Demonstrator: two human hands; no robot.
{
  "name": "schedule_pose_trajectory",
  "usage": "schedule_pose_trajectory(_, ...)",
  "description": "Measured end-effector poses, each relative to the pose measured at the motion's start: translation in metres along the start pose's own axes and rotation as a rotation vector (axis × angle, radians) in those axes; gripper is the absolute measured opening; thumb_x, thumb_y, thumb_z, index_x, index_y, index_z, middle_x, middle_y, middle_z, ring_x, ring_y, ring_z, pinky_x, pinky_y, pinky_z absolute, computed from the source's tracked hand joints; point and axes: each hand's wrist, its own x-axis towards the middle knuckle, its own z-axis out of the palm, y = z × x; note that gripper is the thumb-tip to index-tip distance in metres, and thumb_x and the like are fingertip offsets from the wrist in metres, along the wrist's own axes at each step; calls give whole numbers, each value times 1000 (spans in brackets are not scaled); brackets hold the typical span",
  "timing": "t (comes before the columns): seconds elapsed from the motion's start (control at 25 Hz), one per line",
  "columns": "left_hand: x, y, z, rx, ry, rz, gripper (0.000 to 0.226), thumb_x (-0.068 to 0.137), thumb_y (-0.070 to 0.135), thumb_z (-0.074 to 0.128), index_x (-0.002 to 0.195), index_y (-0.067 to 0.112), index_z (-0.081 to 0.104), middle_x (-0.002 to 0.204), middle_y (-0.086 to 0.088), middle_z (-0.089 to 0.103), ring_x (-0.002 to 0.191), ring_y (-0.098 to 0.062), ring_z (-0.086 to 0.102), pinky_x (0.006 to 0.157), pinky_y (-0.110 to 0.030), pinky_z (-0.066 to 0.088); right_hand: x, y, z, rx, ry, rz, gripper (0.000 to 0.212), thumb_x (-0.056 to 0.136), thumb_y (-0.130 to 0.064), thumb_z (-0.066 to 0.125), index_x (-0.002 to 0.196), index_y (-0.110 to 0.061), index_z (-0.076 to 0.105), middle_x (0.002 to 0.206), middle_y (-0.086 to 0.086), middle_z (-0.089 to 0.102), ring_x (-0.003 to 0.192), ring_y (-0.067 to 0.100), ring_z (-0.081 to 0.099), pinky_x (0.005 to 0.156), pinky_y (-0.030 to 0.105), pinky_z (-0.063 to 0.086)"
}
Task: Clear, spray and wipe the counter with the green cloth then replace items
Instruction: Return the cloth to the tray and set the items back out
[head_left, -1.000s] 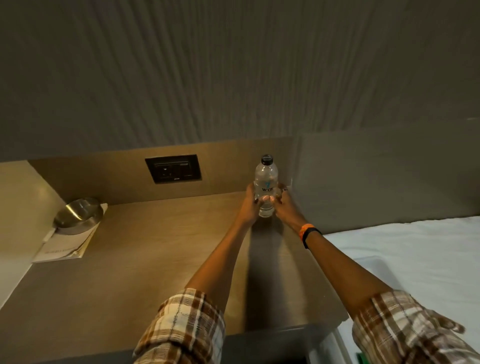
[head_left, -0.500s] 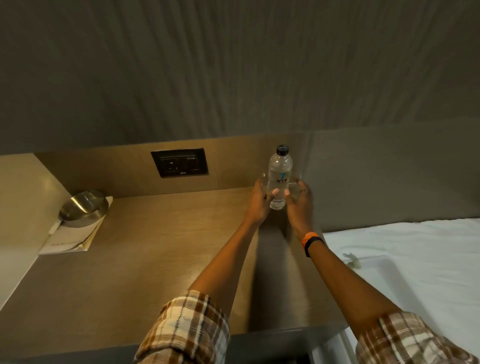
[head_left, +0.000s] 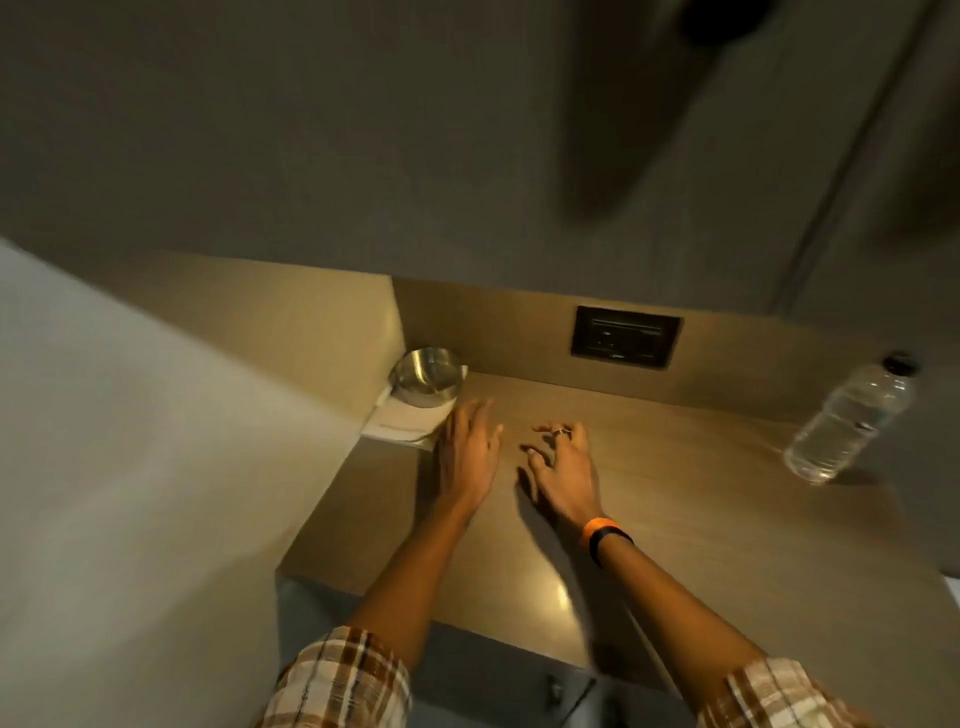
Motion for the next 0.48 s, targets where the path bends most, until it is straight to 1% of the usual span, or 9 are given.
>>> schedule_pose_trajectory(0.04,11,-27,-17,24,22,-39,52,102,33,51,151,19,39,157,-9,37,142,-24,40,115,-38,40,10,-18,19,-15,-59,-24,38,97,-29,59,134,-23,55,144,0,40,134,21,51,112,42,48)
schedule_pose_trajectory(0.12,31,-70,-41,94,43,-101,58,101,32,55,153,18,34,159,-13,33,144,-28,37,115,-38,40,32,-49,49,-57,-112,-68,45,98,-39,57,140,-22,52,146,3,41,131,22,52,110,42,49)
schedule_pose_trajectory(0.16,40,-84,-49,89,31,-127,61,100,31,57,154,19,32,159,-14,31,145,-29,35,114,-39,42,45,-61,59,-79,-121,-83,47,99,-39,57,141,-20,51,147,6,42,129,24,53,109,43,49)
schedule_pose_trajectory(0.2,49,-97,-54,59,11,-146,63,99,29,60,154,19,31,159,-14,30,144,-30,35,114,-38,42,59,-72,72,-104,-131,-86,46,99,-35,57,141,-16,51,147,9,43,127,28,54,108,44,49)
schedule_pose_trajectory(0.28,65,-114,-57,52,-28,-115,61,98,26,59,153,19,34,159,-15,29,146,-29,34,115,-33,36,89,-86,91,-153,-161,-57,40,99,-23,56,137,-10,52,149,16,43,124,36,56,106,47,48)
schedule_pose_trajectory(0.32,71,-118,-57,74,-39,-84,59,99,26,57,153,18,35,160,-14,30,147,-28,32,118,-32,32,101,-90,98,-182,-169,-40,37,100,-20,55,135,-8,54,148,17,44,123,38,56,105,49,48)
schedule_pose_trajectory(0.4,79,-120,-53,57,-38,-23,54,100,25,55,150,15,41,160,-15,32,148,-30,31,121,-37,31,115,-92,110,-234,-150,-39,31,100,-20,54,127,-7,62,141,18,52,119,38,58,102,48,49)
schedule_pose_trajectory(0.48,83,-119,-51,25,-47,11,50,99,27,57,146,14,47,160,-14,32,148,-31,30,121,-40,33,118,-91,115,-246,-102,-51,24,100,-17,56,115,-5,71,129,19,58,111,38,61,96,46,51)
